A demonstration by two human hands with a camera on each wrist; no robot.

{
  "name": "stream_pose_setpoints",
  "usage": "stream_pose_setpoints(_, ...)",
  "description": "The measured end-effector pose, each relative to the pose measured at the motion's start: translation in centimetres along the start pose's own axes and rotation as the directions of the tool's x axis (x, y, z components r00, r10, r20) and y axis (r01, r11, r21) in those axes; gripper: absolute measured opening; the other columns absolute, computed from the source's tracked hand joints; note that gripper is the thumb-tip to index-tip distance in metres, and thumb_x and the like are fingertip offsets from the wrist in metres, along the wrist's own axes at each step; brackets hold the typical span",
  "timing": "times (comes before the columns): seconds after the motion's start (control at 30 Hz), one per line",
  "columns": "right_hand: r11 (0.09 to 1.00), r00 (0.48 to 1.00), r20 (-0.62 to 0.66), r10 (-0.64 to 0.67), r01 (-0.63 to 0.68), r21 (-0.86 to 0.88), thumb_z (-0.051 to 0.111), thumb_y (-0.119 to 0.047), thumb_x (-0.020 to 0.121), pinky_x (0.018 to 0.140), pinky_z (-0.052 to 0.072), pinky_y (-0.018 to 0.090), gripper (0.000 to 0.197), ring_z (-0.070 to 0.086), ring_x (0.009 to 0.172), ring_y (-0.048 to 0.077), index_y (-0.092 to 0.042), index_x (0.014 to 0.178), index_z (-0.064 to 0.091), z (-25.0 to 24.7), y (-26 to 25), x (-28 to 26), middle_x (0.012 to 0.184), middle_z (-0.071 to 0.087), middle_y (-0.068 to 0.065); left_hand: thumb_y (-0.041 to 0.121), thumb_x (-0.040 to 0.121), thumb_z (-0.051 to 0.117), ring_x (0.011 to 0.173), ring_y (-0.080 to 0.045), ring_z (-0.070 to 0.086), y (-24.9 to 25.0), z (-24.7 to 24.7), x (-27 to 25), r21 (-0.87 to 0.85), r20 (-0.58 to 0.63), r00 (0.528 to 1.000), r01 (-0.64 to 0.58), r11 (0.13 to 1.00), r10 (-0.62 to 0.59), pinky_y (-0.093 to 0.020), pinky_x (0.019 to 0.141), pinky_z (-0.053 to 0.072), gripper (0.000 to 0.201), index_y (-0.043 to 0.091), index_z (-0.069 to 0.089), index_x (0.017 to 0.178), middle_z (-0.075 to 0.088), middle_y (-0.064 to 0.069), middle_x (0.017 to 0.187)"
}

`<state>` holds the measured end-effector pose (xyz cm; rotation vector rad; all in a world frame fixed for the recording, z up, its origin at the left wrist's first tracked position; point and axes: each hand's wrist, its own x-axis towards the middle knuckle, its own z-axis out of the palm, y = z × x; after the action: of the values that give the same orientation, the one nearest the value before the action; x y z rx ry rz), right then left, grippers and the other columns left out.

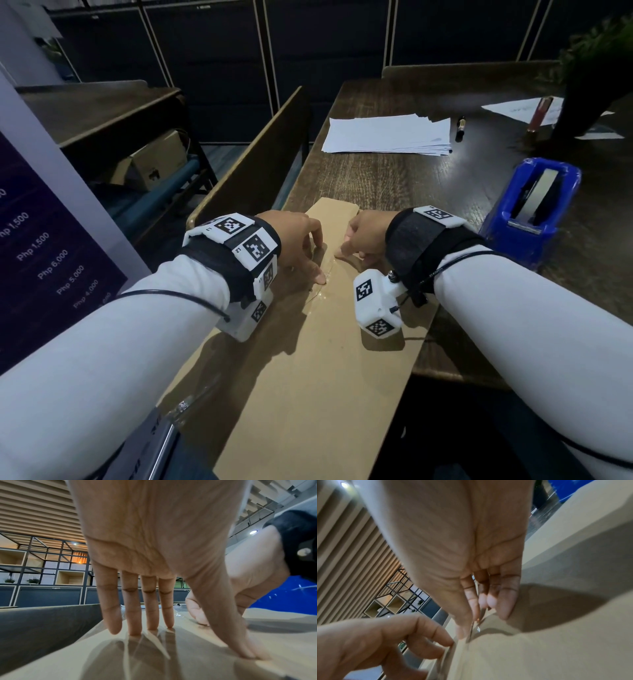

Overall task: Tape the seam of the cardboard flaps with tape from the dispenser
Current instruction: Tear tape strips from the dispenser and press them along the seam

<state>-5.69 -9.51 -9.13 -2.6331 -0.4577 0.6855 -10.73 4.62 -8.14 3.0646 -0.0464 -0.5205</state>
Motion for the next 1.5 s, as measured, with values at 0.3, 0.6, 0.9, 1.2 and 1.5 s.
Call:
stream_pose_setpoints(0.3,0.972,0.996,0.071,0.051,-0.033,-0.231,0.081,-0.062,0.057,0.094,0.05,0.04,0.073,0.068,0.099,0.025,-0.011,0.107,0.064,-0.3,-1.0,0.5,0.103,0.073,0.007,0.054,0.059,0.082,0.097,-0.012,0.057,0.3,-0.6,0.1,0.009,0.042,0.999,0.023,1.0,-0.023,-0.027,0.076,0.044,0.083,0.029,0.047,0.129,0.063,0.01,0.121)
stream_pose_setpoints(0.6,0.912,0.99,0.107,0.091,-0.039,-0.409,0.072,-0.075,0.053,0.094,0.049,0.04,0.068,0.062,0.086,0.023,-0.014,0.082,0.06,-0.9,-1.3,2.3,0.092,0.069,0.005,0.055,0.062,0.08,0.104,-0.014,0.059,0.1,-0.3,0.1,0.018,0.033,0.999,-0.004,1.0,0.004,-0.027,0.08,0.046,0.083,0.028,0.048,0.134,0.061,0.008,0.123)
stream_pose_setpoints(0.9,0.975,0.992,0.107,0.071,-0.047,-0.217,0.082,-0.055,0.061,0.09,0.05,0.037,0.052,0.064,0.083,0.023,-0.013,0.086,0.063,-1.2,-0.3,2.8,0.081,0.07,0.001,0.06,0.064,0.076,0.107,-0.014,0.058,-0.4,0.2,0.1,0.046,0.009,1.0,-0.031,0.998,0.03,-0.03,0.087,0.048,0.081,0.03,0.048,0.135,0.058,0.009,0.125)
stream_pose_setpoints(1.2,0.985,0.996,-0.08,-0.05,0.036,-0.166,0.079,-0.051,0.069,0.094,0.049,0.037,0.073,0.062,0.105,0.024,-0.007,0.123,0.056,-1.9,0.3,1.1,0.116,0.065,0.006,0.065,0.073,0.066,0.105,-0.014,0.059,-0.5,-0.2,1.0,0.013,0.016,0.999,0.037,0.999,-0.037,-0.032,0.09,0.048,0.064,0.029,0.054,0.125,0.064,0.009,0.118)
stream_pose_setpoints(1.5,0.921,0.998,-0.063,0.021,-0.044,-0.387,0.078,-0.065,0.057,0.083,0.052,0.034,0.073,0.064,0.092,0.023,-0.011,0.102,0.058,-0.8,-0.8,2.0,0.101,0.065,0.004,0.068,0.057,0.076,0.101,-0.02,0.061,0.6,-0.2,1.9,0.08,0.05,0.993,0.103,0.991,-0.108,-0.039,0.09,0.051,0.082,0.028,0.049,0.124,0.066,0.004,0.112)
